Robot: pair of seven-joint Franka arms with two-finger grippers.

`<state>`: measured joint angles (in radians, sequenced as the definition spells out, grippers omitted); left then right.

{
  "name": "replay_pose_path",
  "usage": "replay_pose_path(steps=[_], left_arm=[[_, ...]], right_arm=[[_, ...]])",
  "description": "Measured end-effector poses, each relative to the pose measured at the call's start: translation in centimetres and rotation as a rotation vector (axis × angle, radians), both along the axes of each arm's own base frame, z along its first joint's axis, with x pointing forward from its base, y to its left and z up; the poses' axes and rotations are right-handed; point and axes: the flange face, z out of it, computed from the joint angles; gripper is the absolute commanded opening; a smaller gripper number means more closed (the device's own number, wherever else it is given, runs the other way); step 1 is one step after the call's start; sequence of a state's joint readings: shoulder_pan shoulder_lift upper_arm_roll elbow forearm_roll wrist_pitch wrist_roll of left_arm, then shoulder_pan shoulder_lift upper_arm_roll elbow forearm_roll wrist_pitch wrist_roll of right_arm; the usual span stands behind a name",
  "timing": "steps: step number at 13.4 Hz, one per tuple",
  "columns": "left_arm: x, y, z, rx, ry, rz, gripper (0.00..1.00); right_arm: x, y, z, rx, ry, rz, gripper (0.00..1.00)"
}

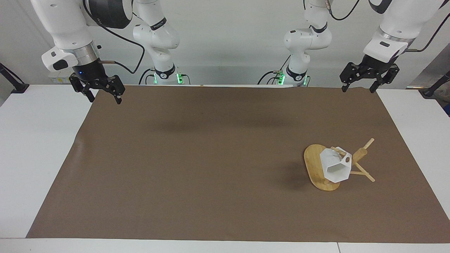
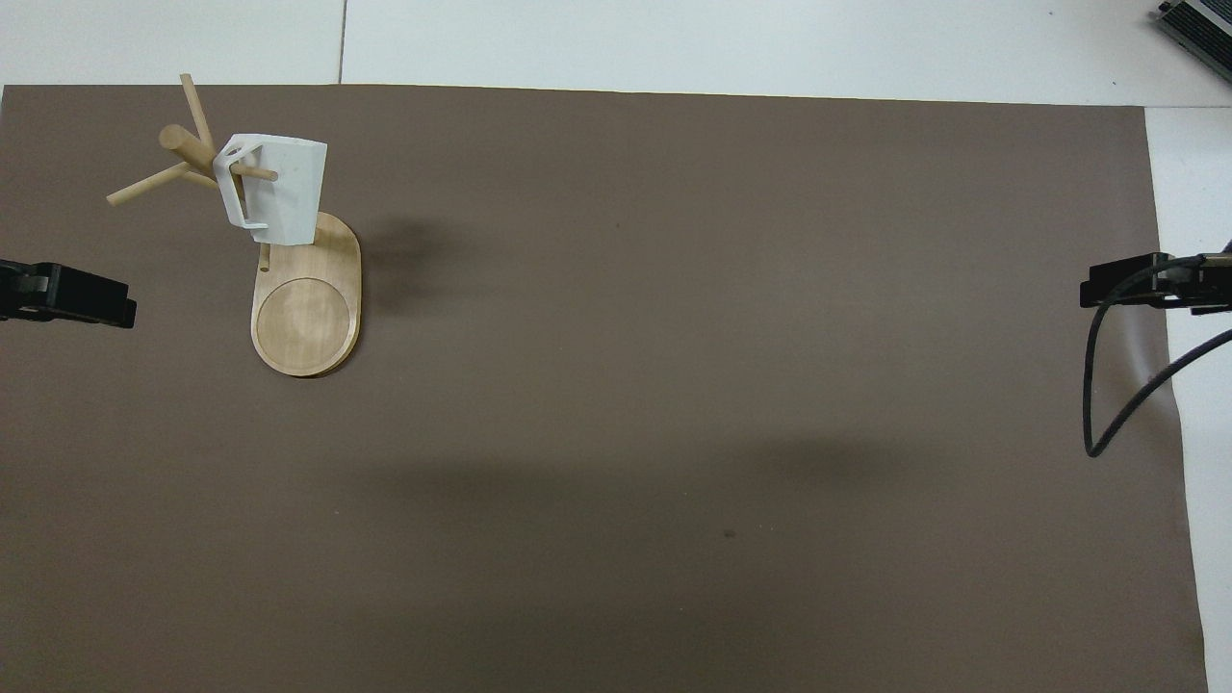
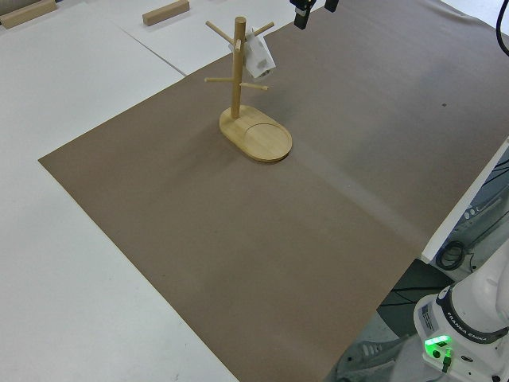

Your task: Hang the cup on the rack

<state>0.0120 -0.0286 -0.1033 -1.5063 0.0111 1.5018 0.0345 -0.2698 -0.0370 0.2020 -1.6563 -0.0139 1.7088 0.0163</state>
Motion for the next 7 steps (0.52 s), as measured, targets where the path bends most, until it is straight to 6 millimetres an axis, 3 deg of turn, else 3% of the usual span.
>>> replay_pose_path(steps=[7], left_arm=[[-0.18, 0.23, 0.14, 0.001, 0.013, 0.005, 1.0]], right_arm=[[0.0, 0.0, 0.0, 0.0, 0.0, 0.0, 1.0]])
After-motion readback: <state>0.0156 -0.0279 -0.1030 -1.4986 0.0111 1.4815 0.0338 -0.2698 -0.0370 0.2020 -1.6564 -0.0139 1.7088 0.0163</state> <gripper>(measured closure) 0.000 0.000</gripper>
